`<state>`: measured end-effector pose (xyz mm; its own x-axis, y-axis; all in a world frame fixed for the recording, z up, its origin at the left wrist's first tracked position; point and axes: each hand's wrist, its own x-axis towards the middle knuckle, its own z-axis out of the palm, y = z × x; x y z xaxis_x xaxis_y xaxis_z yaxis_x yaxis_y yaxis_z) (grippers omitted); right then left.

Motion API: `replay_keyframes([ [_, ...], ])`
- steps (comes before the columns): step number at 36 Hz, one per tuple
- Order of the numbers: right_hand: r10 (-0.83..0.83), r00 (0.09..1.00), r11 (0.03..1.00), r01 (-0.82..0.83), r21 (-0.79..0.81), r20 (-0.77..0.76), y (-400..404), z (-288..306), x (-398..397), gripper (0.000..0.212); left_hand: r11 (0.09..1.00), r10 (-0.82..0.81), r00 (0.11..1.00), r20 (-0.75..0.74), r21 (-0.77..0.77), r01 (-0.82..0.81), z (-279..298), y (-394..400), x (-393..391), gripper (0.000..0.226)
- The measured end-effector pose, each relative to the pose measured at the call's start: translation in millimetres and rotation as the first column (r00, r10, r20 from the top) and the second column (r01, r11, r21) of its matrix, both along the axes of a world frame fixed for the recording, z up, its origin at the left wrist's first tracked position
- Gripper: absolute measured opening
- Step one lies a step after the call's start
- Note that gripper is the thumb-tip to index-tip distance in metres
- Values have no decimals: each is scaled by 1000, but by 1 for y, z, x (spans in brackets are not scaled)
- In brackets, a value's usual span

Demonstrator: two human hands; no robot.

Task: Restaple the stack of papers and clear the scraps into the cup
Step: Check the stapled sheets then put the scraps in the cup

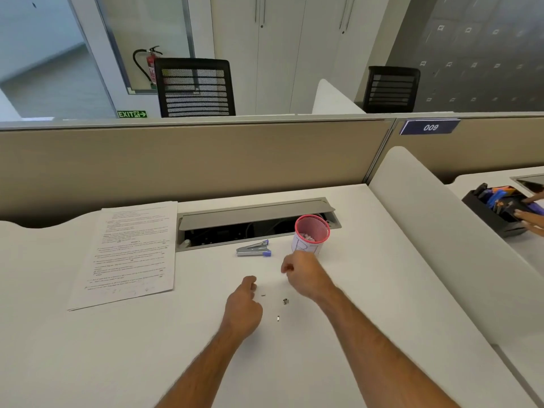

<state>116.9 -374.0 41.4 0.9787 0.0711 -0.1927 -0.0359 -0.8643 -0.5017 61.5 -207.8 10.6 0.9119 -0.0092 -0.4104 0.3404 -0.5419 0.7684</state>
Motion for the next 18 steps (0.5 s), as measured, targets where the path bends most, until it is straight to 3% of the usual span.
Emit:
replay_keyframes([
  [4, -24, 996, 999, 20, -41, -89, 3, -24, -23, 34, 996, -87, 996, 9, -9, 88, -1, -7, -6, 70],
  [11, -24, 996, 1000, 24, -2, -89, 11, -35, -51, 35, 983, -180, 984, 10, -21, 181, -6, -17, -14, 66],
  [18, -13, 995, 997, 20, 72, -95, 6, -33, -69, 40, 989, -131, 991, 5, -63, 132, -12, -16, -23, 50],
])
